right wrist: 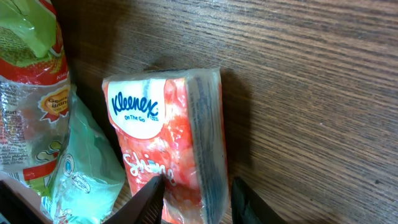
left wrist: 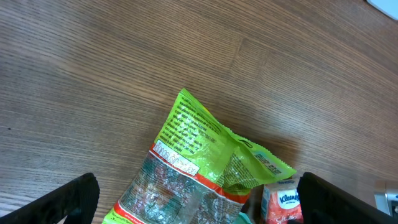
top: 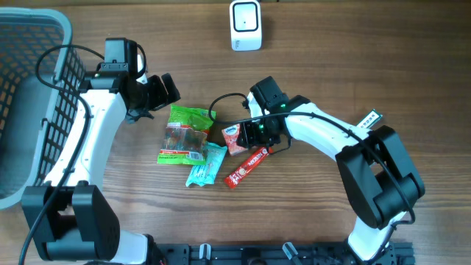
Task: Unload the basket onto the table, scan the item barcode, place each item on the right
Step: 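Reach the right gripper to the Kleenex pack and grasp it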
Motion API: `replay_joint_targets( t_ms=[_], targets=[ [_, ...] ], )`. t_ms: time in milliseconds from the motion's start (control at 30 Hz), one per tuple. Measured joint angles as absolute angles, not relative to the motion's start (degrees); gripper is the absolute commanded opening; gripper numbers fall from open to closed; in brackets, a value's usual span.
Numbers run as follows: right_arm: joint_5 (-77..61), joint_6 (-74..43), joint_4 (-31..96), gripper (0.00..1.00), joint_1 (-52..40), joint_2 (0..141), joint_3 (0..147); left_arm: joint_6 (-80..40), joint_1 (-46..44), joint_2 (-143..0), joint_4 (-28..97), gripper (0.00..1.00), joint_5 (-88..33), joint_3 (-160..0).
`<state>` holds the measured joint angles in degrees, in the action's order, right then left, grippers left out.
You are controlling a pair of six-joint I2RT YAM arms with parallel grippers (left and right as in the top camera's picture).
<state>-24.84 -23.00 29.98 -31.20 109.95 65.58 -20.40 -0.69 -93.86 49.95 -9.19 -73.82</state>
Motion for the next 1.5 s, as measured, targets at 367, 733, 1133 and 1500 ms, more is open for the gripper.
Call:
replay_joint_targets(
  t_ms=[367, 733, 1133, 1500],
  targets=[
    [-23.90, -19.31, 39.81, 0.41, -23.31, 109.80, 68.64, -20.43, -0.67, -93.86, 49.95, 1.00, -9.17, -73.82],
    [-26.41, -0.56, 40.91, 0.45, -22.46, 107.11, 68.84, -20.40, -0.67, -93.86, 49.95, 1.00, -9.17, -73.82],
    [-26.35, 23.16, 32.14, 0.46, -26.98, 107.11, 67.57, -20.43, -0.67, -93.86, 49.95, 1.00, -9.17, -73.82],
    [-25.19, 24.25, 32.29, 0.47, -27.27, 109.84, 67.57, -20.43, -0.67, -93.86, 49.95, 1.00, -9.17, -73.78]
  ],
)
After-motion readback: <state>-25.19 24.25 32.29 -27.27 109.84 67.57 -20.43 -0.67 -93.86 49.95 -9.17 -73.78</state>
